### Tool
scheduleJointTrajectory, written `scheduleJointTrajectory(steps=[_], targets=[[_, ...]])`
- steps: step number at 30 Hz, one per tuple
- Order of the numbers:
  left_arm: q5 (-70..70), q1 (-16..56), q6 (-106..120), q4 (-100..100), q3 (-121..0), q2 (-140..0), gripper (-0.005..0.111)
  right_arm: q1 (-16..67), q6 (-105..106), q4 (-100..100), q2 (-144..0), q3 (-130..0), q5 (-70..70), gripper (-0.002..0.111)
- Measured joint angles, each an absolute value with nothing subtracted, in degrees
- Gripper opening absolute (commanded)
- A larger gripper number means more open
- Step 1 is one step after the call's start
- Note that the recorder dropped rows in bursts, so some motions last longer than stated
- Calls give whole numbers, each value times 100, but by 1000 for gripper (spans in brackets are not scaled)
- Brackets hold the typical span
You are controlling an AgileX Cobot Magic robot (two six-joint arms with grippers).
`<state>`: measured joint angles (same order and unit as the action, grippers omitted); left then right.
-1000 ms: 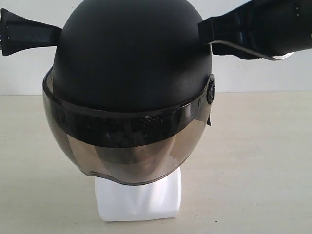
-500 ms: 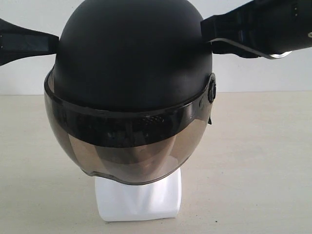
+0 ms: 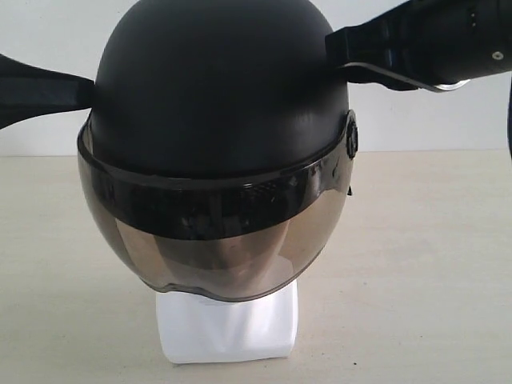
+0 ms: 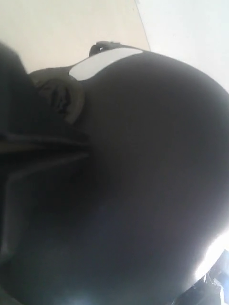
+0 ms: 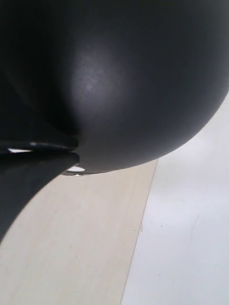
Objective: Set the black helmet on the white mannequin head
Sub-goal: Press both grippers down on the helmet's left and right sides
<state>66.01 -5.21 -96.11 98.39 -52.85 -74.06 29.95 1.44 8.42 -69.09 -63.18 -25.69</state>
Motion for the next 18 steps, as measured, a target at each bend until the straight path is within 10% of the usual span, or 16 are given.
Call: scheduleJointTrajectory(steps=[18], targets=[[6859,-463,-9827,9973,-5062,-6865,4,2995,144,941,-7056,-6322,-2524,0]])
